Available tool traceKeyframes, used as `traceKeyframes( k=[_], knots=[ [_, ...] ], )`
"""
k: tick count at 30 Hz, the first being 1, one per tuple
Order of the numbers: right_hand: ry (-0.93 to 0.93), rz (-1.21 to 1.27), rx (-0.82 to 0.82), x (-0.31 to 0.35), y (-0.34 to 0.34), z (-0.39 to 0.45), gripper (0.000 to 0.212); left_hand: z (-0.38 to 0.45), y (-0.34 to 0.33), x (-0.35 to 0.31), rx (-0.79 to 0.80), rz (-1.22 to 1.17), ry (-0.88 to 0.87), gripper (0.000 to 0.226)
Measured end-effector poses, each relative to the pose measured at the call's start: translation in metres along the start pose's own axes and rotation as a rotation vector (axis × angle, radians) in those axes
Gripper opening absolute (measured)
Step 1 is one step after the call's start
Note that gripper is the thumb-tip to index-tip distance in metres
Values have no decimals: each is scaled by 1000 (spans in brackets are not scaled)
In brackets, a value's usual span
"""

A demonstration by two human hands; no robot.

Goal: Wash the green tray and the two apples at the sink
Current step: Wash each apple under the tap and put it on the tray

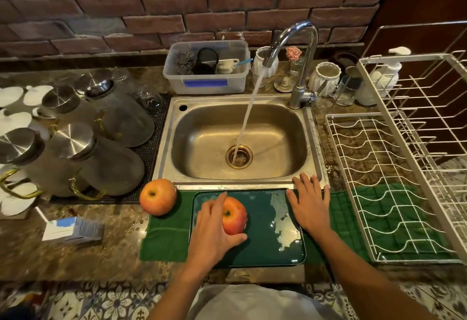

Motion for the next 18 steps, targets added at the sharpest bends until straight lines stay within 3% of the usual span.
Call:
traceKeyframes(
  k=[5,9,14,18],
  knots=[
    [-5,-2,15,1,-2,2,58,4,15,13,6,-196,4,108],
    [-8,-5,15,0,-4,3,56,10,52,53,-232,-317,156,81],
    [-6,-5,-6,-1,-5,5,55,7,95,105,-557,-139,432,66],
    [-1,-14,-20,-2,-5,6,66,10,98,128,-594,-112,566,80]
  ],
)
Point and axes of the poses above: each hand's wrist, its own z-axis towards the middle knuckle, its own y-axis out of the back of the hand, x = y × z, the point moved 10 cm from there along z, towards the middle knuckle, and after that the axes turned 12 degrees about z, right-handed, at the moved point
